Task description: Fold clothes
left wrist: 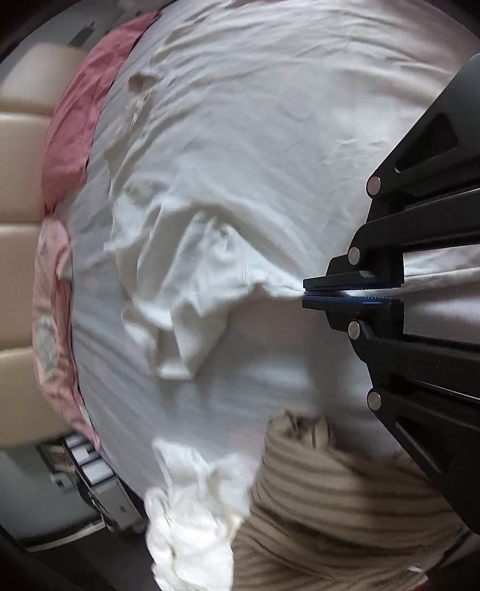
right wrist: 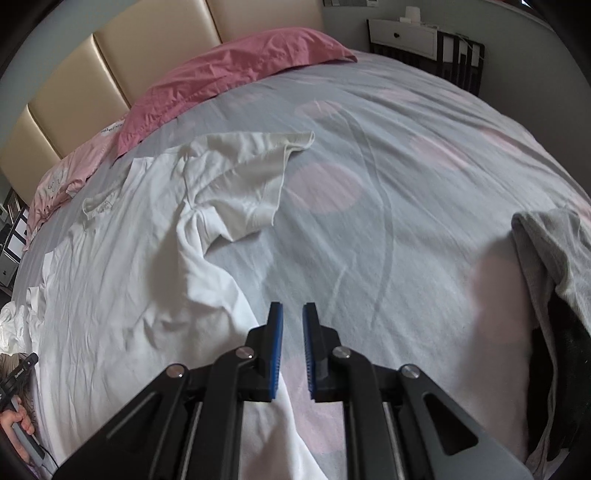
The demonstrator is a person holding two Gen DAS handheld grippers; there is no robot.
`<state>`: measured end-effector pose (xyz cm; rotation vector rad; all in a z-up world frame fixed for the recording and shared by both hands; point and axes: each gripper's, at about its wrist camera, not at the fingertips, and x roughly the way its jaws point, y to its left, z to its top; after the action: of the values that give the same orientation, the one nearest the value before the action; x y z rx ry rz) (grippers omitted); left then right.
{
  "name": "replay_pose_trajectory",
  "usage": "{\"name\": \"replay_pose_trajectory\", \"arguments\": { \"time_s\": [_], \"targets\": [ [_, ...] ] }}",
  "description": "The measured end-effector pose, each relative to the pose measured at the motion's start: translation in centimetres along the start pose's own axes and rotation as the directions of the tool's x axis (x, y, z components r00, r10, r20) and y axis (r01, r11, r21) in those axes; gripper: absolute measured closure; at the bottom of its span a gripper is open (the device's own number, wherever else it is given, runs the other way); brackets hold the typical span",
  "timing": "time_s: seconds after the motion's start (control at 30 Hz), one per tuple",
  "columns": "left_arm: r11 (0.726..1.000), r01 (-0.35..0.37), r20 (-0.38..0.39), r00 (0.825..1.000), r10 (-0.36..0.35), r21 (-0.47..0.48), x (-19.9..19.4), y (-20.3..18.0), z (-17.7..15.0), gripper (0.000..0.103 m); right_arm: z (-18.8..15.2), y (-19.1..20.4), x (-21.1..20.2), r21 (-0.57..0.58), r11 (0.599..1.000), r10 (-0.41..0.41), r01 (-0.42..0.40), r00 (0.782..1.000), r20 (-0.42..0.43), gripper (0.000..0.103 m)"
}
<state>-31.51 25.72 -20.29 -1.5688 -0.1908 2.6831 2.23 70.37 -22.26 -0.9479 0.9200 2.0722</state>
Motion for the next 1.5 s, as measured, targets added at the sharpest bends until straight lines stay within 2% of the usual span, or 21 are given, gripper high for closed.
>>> {"name": "replay_pose_trajectory", "arguments": {
  "time_s": [0.07,0.13,0.17,0.27,0.33,0.37,0.4,0.43,0.57,0.6,0.67,0.73,0.9,1.0,1.07,1.2,1.27,1.3,1.33,1.5],
  "targets": [
    [0.998,-0.025,-0.032,0.999,0.023,-0.053,0.7,1.4,0.1,0.103,-0.1,-0.3,0.0,0.01,1.0,-0.006,0.006,1.0,-0.004,0.092],
    [0.994,-0.014,-0.036,0.999,0.01,-0.105,0.6,3.5,0.2,0.103,-0.2,-0.4,-0.1,0.008,1.0,-0.009,0.009,1.0,-0.003,0.092],
    [0.991,0.006,-0.031,0.999,-0.01,-0.13,0.4,4.3,0.3,0.103,-0.2,-0.4,-0.3,0.003,1.0,-0.01,0.01,1.0,-0.001,0.092],
    [0.977,0.129,0.029,0.992,-0.125,-0.169,-0.8,5.1,1.0,0.099,-0.3,-0.2,-0.2,-0.006,1.0,-0.005,0.005,1.0,0.001,0.092],
    [0.971,0.18,0.069,0.983,-0.171,-0.158,-1.7,4.8,1.9,0.081,-0.4,0.0,-0.1,-0.016,1.0,-0.001,0.001,1.0,0.002,0.092],
    [0.975,0.173,0.08,0.983,-0.163,-0.14,-1.9,4.6,2.5,0.065,-0.4,0.2,-0.1,-0.024,1.0,0.0,0.0,1.0,0.002,0.092],
    [0.982,0.15,0.088,0.986,-0.14,-0.117,-1.9,4.1,2.8,0.054,-0.5,0.4,-0.1,-0.032,0.999,0.001,-0.001,1.0,0.003,0.092],
    [0.987,0.133,0.088,0.988,-0.125,-0.088,-1.8,3.2,3.0,0.054,-0.6,0.5,-0.1,-0.038,0.999,0.003,-0.003,1.0,0.003,0.092],
    [0.996,0.088,0.038,0.996,-0.086,-0.031,0.7,1.1,3.3,0.054,-0.7,0.6,-0.1,-0.043,0.999,0.021,-0.021,1.0,0.004,0.092],
    [0.997,0.077,0.019,0.997,-0.076,-0.03,1.4,0.9,3.2,0.061,-0.7,0.5,0.0,-0.039,0.999,0.027,-0.026,1.0,0.004,0.092],
    [0.996,0.069,0.006,0.998,-0.069,-0.051,2.1,1.3,3.1,0.088,-0.5,0.2,0.2,-0.024,0.999,0.041,-0.041,0.999,-0.006,0.092],
    [0.994,0.069,0.013,0.998,-0.069,-0.081,2.3,2.2,3.2,0.095,0.0,0.0,0.7,-0.014,0.998,0.064,-0.064,0.997,-0.032,0.091],
    [0.997,0.05,0.013,0.999,-0.05,-0.066,2.6,2.7,3.1,0.096,2.9,-0.5,2.2,0.02,0.989,0.15,-0.149,0.986,-0.077,0.091],
    [0.999,0.026,0.021,0.999,-0.025,-0.036,2.5,2.4,2.9,0.096,5.1,-1.2,3.9,0.096,0.975,0.207,-0.198,0.974,-0.092,0.078],
    [0.999,0.028,0.025,0.999,-0.027,-0.034,2.4,2.4,2.8,0.096,6.2,-1.5,5.2,0.141,0.968,0.225,-0.209,0.968,-0.109,0.076],
    [0.998,0.043,0.023,0.999,-0.042,-0.051,2.4,2.5,2.5,0.095,7.0,-1.8,7.6,0.24,0.933,0.303,-0.268,0.945,-0.123,0.076],
    [0.998,0.042,0.022,0.999,-0.041,-0.051,2.4,2.5,2.5,0.095,7.3,-1.7,8.2,0.268,0.914,0.341,-0.304,0.935,-0.103,0.08],
    [0.998,0.041,0.018,0.999,-0.041,-0.051,2.5,2.5,2.5,0.095,7.5,-1.8,8.4,0.273,0.91,0.349,-0.312,0.932,-0.098,0.091],
    [0.998,0.041,0.016,0.999,-0.04,-0.05,2.5,2.5,2.5,0.095,7.7,-1.7,8.4,0.271,0.914,0.338,-0.302,0.936,-0.099,0.099],
    [0.999,0.036,0.02,0.999,-0.035,-0.039,2.6,2.5,2.3,0.094,10.8,-1.6,5.7,0.134,0.975,0.181,-0.177,0.983,-0.023,0.099]
  ]
}}
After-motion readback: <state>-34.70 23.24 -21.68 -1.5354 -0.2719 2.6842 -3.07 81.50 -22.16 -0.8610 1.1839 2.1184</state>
